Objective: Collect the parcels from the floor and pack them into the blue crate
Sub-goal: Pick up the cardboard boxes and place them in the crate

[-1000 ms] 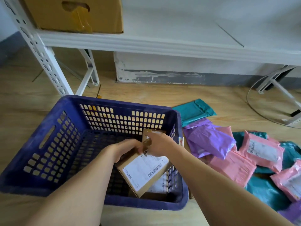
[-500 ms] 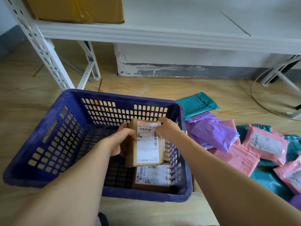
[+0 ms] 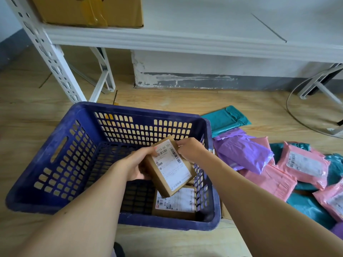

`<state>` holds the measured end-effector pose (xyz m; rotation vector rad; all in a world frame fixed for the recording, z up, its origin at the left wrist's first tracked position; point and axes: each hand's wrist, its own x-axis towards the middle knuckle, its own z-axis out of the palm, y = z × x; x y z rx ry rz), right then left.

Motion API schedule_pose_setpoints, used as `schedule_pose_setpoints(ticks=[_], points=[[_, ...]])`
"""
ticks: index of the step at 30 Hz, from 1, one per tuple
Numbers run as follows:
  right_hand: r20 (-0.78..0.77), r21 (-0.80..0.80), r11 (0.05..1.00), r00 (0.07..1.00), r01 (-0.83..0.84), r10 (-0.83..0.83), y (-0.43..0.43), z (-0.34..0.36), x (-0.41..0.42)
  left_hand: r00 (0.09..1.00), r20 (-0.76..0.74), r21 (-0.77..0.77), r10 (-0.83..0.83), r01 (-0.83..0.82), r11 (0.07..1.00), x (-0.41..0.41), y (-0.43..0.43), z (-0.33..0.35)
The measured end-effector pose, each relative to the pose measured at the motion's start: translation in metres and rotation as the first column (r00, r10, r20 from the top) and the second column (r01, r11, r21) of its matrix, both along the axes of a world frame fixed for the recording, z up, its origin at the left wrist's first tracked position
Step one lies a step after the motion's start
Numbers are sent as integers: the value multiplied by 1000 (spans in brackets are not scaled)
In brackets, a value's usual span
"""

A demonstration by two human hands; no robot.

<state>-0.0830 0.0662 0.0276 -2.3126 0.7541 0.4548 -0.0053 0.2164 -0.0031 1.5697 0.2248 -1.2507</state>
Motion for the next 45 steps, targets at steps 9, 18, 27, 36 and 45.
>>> schedule_pose_setpoints(ticks=[9,18,27,36,45], points=[[-85,0,978,974,-211,210,22,-9,-7,928,-233,202,-290,338,919,-23,12,-15],[-399,-88,909,851,-407,343,17,-35,-13,864,-199,234,-463,501,833,-30,8,-19],[-403,-118,915,860,-386,311,16,-39,-20,868,-88,329,-488,488,808,-33,0,-12],[186,-157,987,982,48,-18,-5,0,-24,676,593,375,-438,250,893,-24,-30,14],[501,-169,911,829,376,-249,-51,37,-61,412,833,260,-368,295,919,-65,-88,51]])
